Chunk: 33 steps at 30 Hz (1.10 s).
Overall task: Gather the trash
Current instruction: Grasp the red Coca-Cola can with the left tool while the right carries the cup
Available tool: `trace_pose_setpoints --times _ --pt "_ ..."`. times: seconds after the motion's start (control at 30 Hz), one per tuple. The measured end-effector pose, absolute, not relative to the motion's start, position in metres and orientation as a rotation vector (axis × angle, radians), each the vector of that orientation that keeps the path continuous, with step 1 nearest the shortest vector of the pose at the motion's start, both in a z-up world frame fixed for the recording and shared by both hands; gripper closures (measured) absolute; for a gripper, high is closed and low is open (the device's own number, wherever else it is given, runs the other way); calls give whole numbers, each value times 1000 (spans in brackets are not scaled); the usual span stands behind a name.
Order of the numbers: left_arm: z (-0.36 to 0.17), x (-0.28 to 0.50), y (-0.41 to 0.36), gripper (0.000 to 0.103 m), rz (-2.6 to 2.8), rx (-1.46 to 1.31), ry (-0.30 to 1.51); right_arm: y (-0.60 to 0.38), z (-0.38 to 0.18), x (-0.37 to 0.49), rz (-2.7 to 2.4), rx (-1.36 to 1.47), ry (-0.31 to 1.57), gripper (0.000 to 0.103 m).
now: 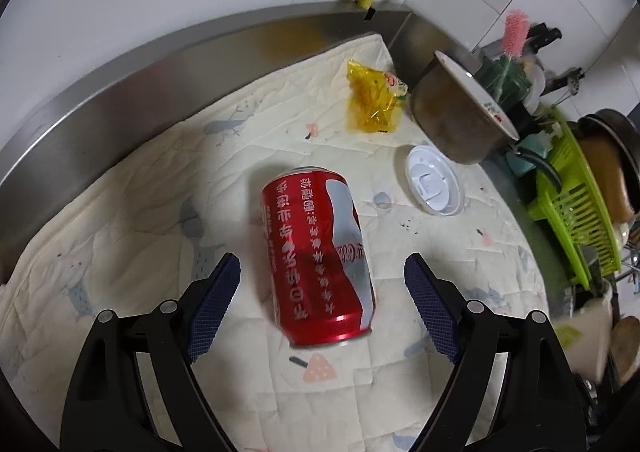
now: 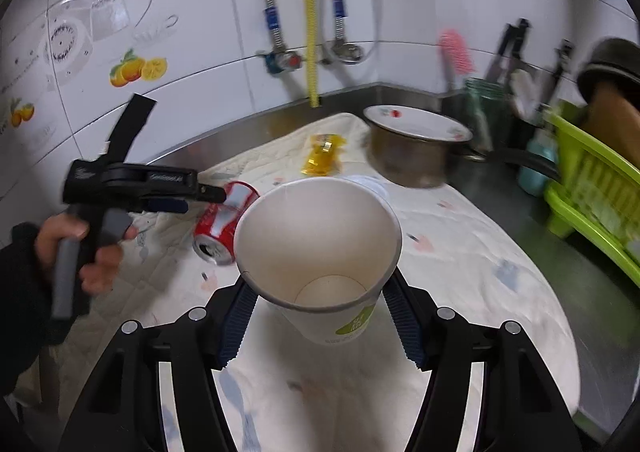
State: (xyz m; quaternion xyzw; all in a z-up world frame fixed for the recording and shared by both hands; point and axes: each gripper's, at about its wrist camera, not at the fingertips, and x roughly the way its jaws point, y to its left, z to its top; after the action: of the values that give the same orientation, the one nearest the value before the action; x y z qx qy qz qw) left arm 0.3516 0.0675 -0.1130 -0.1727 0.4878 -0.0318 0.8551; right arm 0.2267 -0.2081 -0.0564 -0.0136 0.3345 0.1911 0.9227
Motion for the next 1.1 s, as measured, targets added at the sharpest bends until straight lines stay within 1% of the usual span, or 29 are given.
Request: trace_pose_setpoints --times 0.23,0.3,0.53,0.6,0.7,0.77,0.83,1.1 --pt "-124 365 49 20 -69 -301 1060 -261 -77 176 252 -11 752 42" --pt "-126 367 45 21 -68 -285 1064 -273 -85 163 217 -6 773 42" --pt "-130 373 40 22 -42 -247 1076 -324 -114 118 68 93 870 42" --pt "-133 375 40 24 -33 -245 1087 -337 -125 108 23 94 906 42" --pt "-136 377 40 33 -36 -237 1094 -351 -138 97 -21 109 952 42" --pt "-138 377 40 35 -35 -233 1097 -359 -145 92 -52 108 971 42" --pt "-139 377 41 40 -31 -230 1095 -366 -153 87 -73 115 998 42" --pt "-127 362 40 43 -49 -238 1067 -390 -187 81 -173 149 1109 42"
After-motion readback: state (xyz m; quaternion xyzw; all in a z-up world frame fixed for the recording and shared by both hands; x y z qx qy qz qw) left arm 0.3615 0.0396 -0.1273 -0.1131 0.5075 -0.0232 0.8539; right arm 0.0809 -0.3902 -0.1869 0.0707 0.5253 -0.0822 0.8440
